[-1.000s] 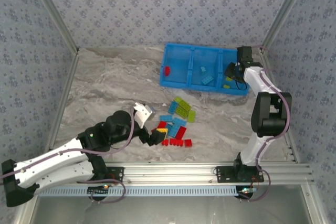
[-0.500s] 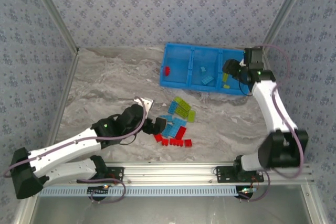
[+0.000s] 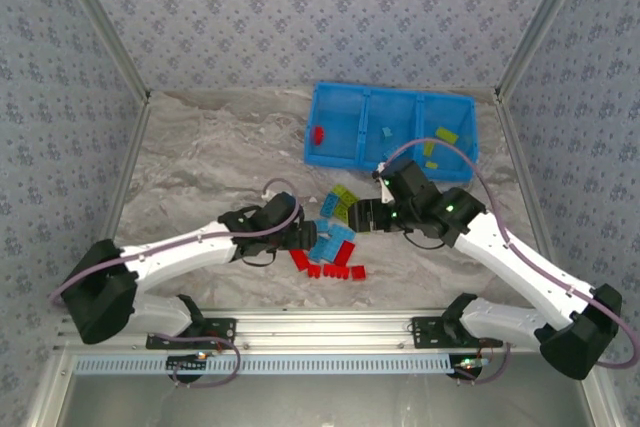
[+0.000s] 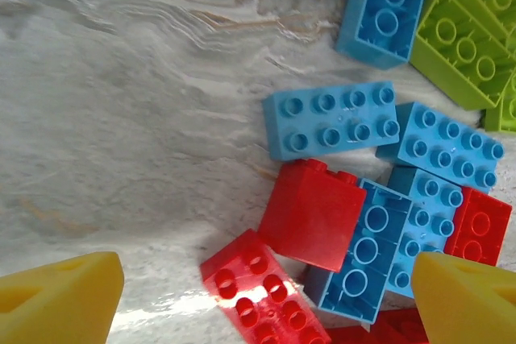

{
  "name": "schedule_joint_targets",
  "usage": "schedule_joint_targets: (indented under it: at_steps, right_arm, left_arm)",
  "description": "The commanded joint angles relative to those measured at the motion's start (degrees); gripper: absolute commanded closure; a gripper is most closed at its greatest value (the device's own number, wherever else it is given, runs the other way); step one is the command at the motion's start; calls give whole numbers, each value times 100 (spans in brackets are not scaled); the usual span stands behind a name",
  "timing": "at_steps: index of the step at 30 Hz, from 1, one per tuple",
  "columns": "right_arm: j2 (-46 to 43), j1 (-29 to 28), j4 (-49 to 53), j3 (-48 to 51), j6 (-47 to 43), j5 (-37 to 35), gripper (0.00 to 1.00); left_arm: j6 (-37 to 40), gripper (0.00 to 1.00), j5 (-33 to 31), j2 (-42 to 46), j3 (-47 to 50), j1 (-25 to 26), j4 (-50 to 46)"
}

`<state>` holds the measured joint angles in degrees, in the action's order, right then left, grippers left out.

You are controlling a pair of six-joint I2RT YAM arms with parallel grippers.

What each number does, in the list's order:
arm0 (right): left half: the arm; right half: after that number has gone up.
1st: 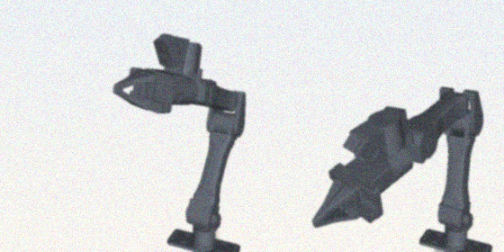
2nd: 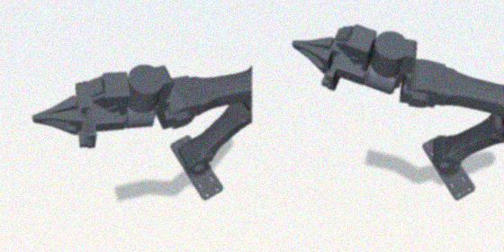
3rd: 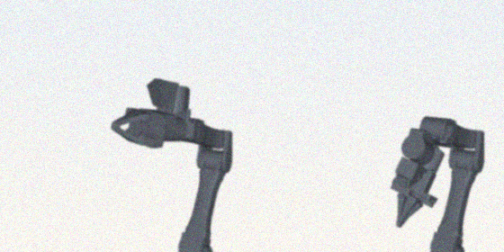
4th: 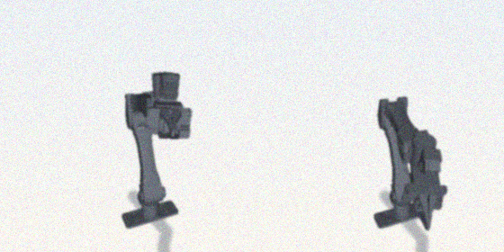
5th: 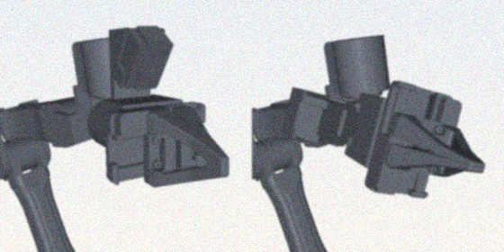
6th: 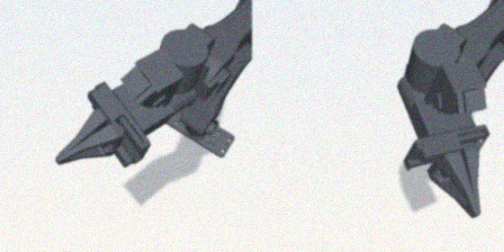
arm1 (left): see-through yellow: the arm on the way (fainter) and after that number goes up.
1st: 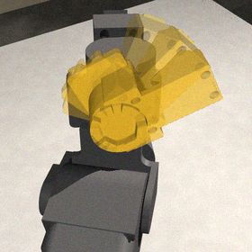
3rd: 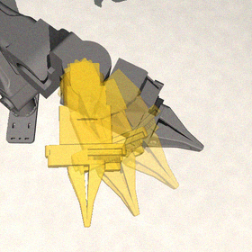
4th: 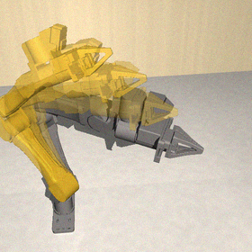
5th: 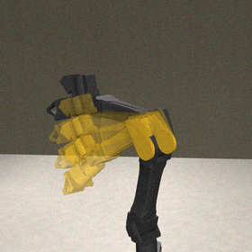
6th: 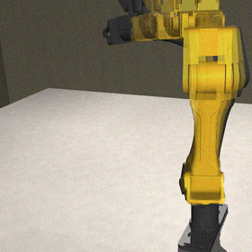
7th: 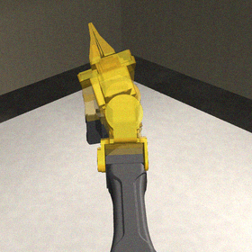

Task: Sort the legos into containers by color

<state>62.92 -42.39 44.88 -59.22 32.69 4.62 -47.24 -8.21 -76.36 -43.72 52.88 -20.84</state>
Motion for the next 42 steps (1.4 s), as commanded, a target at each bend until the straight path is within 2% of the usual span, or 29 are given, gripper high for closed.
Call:
schedule_joint_targets:
  at_steps: [1,6,14,19,21,24,27,35,42]
  right_arm:
    - [171,-91,334,-39,155,-420,19]
    - [422,-87,252,-153,90,-513,19]
    - [476,-85,240,-177,53,-612,19]
    - [485,-85,240,-190,79,-577,19]
    - [476,-98,265,-195,83,-586,19]
    - [476,-103,289,-190,97,-590,19]
    - [470,-117,293,-186,114,-612,19]
    - [502,-131,264,-202,110,-621,19]
    - [502,-129,310,-233,126,-644,19]
  left_arm:
    - [414,12,307,-270,-38,14,556]
    - [794,26,294,-819,-384,-30,447]
    - [954,29,519,-1383,-468,-61,507]
    - [906,47,369,-1514,-441,-67,493]
    - [877,50,266,-1465,-409,-62,489]
    - [843,49,196,-1336,-340,-66,537]
    - [827,36,185,-1156,-260,-63,598]
    - [864,40,88,-794,-123,-67,711]
    - [862,41,198,-1202,-211,-67,701]
